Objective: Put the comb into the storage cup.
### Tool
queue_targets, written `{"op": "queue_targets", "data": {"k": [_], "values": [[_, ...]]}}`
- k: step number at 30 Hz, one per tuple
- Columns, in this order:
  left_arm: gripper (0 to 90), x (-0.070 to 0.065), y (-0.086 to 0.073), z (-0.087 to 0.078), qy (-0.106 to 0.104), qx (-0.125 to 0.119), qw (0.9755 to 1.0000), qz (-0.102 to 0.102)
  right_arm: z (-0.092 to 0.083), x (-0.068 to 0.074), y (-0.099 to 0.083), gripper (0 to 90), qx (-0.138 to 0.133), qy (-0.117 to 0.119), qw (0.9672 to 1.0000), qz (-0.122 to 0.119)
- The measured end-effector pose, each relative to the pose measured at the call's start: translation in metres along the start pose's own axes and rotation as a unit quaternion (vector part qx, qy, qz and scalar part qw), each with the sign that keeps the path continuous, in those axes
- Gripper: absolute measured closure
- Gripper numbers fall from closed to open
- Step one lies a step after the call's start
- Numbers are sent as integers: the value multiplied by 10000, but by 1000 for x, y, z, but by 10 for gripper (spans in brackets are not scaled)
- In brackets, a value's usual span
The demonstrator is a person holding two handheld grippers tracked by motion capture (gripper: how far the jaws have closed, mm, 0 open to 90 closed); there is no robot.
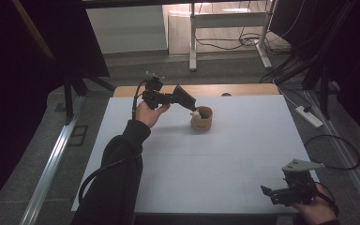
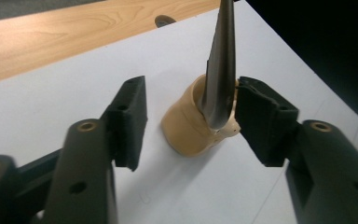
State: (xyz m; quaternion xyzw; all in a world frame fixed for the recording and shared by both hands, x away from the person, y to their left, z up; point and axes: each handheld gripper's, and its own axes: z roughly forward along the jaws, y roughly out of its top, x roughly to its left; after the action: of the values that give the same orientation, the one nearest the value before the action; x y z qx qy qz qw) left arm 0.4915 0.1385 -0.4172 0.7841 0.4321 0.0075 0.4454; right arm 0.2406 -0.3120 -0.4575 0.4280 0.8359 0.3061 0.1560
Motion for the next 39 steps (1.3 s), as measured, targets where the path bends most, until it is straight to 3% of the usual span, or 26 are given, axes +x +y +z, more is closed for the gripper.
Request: {"op": "queue_targets", "data": {"k": [6, 19, 27, 39], "values": [[287, 2, -4, 1, 92, -45, 9999, 70, 0, 0, 0, 0, 4, 3, 10000, -5], [134, 5, -10, -8, -87, -427, 9989, 158, 0, 0, 0, 0, 24, 6, 10000, -26], [83, 1, -16, -7, 57, -315, 9985, 437, 0, 0, 0, 0, 27, 8, 10000, -30], [17, -6, -23, -12, 254, -296, 9972, 643, 0, 1, 0, 0, 26, 1, 10000, -28]]}}
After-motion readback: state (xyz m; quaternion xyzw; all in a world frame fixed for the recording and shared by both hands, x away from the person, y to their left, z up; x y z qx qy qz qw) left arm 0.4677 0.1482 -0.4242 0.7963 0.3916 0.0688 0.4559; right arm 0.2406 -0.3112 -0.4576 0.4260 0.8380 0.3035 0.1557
